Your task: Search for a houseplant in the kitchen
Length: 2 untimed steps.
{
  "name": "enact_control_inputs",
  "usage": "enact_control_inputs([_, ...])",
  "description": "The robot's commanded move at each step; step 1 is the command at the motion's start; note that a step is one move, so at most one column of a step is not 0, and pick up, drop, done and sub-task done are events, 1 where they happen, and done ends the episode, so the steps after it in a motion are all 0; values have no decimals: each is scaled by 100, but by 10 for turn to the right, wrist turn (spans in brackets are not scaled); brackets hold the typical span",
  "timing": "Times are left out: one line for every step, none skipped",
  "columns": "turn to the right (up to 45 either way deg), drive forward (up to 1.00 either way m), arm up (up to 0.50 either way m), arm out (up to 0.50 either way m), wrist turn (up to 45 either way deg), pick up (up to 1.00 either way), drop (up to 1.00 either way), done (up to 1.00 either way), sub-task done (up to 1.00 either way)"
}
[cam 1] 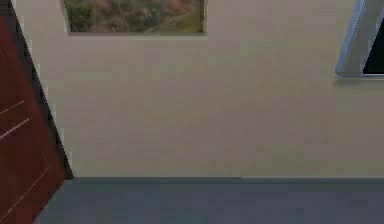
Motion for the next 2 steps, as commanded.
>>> enact_control_inputs([-450, 0, 0, 0, 0, 0, 0, 0, 0])
enact_control_inputs([-180, 0, 0, 0, 0, 0, 0, 0, 0])
